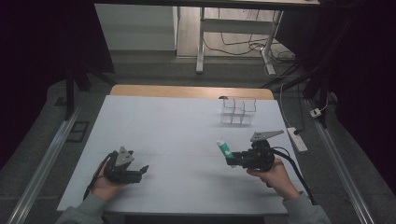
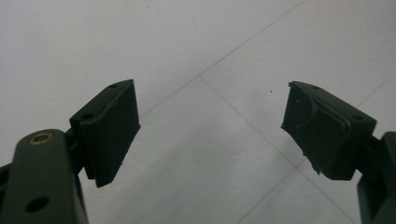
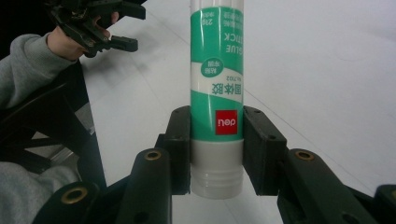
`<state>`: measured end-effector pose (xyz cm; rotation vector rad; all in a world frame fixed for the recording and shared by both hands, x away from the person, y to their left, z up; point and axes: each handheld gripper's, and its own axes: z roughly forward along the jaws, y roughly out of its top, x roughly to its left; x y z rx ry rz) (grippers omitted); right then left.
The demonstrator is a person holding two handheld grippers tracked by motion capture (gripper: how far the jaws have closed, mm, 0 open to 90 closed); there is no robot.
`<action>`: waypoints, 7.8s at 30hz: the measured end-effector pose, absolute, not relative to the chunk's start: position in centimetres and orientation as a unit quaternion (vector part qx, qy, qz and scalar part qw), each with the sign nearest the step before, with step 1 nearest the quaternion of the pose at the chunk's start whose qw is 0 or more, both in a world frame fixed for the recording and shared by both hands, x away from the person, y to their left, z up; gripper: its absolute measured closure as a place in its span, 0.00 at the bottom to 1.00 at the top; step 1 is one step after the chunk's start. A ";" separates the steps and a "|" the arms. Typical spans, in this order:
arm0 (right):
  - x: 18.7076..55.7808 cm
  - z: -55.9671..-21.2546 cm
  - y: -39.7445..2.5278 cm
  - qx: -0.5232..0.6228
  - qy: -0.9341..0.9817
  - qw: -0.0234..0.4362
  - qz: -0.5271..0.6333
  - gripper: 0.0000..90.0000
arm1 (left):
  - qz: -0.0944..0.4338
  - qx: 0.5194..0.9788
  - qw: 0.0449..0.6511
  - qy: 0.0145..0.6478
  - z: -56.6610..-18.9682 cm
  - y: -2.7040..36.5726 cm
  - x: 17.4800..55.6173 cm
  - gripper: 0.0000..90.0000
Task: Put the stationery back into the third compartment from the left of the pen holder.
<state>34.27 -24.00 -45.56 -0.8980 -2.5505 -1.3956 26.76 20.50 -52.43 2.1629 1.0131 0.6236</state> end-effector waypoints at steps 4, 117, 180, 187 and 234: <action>33.7 -46.3 -22.7 -0.276 -0.860 0.016 -0.430 0.72 | 0.242 0.834 0.331 0.369 -52.3 19.8 26.6 0.22; 36.0 -46.5 -18.9 -0.308 -0.838 -0.016 -0.451 0.27 | 0.220 0.894 0.341 0.189 -49.1 11.4 30.7 0.73; 34.3 -48.1 -15.1 -0.292 -0.741 -0.004 -0.605 0.71 | 0.237 0.858 0.409 0.201 -50.2 7.5 30.3 0.73; 34.2 -48.1 -15.0 -0.287 -0.740 -0.006 -0.608 0.71 | 0.232 0.858 0.409 0.205 -50.2 7.4 30.3 0.73; 34.5 -45.4 -18.3 -0.272 -0.754 -0.125 -0.585 0.71 | 0.211 0.832 0.387 0.338 -50.4 19.1 28.3 0.40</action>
